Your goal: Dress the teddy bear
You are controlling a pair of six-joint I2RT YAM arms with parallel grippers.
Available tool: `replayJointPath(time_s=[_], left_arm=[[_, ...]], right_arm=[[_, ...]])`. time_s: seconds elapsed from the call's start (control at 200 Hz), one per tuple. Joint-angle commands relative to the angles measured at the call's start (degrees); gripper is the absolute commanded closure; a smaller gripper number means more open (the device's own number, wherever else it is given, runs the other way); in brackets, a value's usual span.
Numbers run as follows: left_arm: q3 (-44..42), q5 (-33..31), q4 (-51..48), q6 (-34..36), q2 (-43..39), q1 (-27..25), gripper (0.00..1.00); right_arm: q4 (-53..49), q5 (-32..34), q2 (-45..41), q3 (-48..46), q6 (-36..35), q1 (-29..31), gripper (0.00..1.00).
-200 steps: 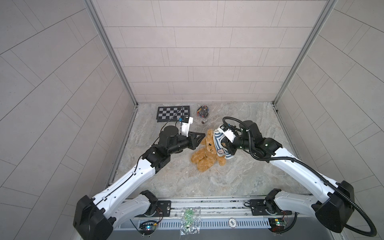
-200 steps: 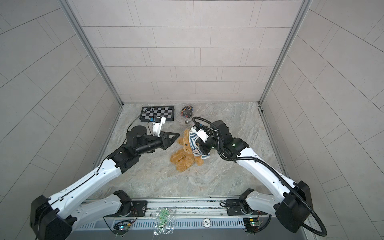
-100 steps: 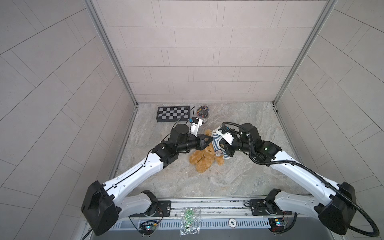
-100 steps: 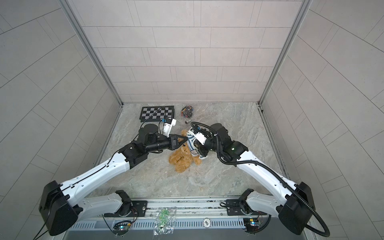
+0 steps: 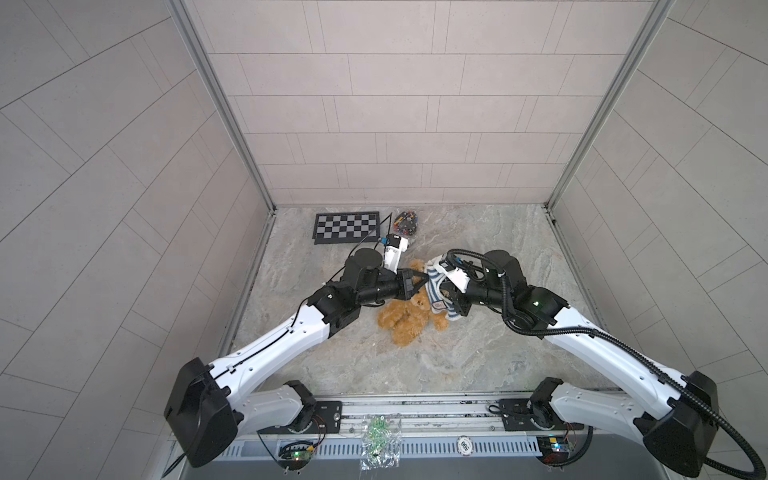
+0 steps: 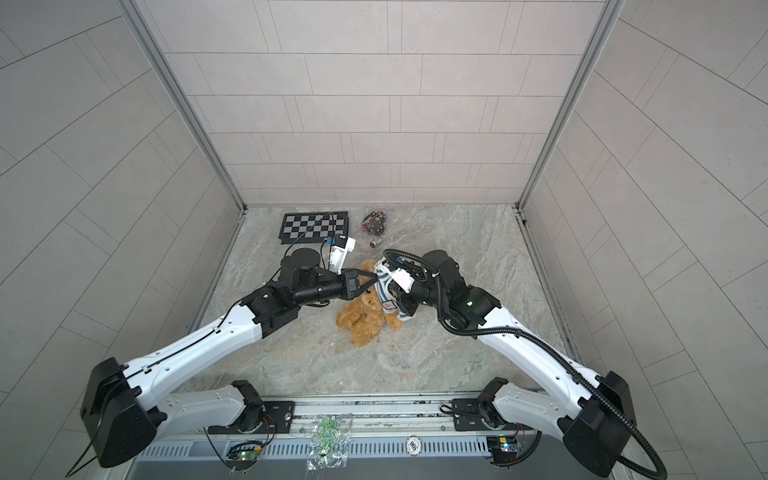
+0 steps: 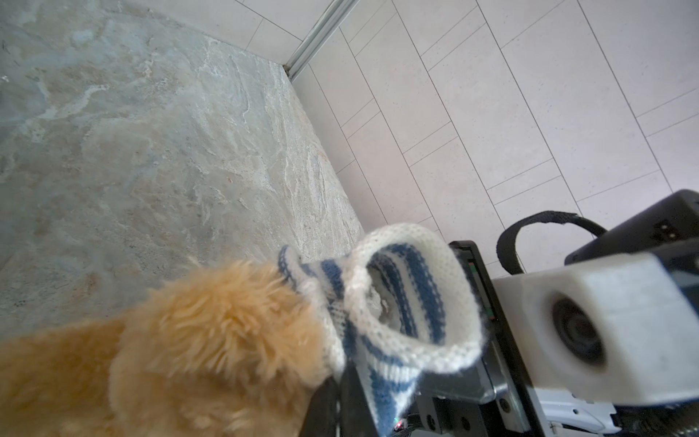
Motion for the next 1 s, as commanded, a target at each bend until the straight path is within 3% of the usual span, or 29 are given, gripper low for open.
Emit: replayJointPath(time_s=[0.0,0.641,0.996], left_arm=[[1.86,-2.54,-1.16,0.4,-1.17,-0.17,1.0],[-7.43,-9.73,1.1,-5.79,-6.06,7.09,1.0],[-14.2,-9.28,4.86,-8.82,-6.19,9.06,1.0]], right_arm=[[2.87,0.39,-2.44,-0.46,-2.39,0.36,1.0],[3.7,3.21,-7.01,-4.2,-3.18,1.94,1.0],[6.54,3.55,-9.53,-6.63,-2.36,2.03,1.0]])
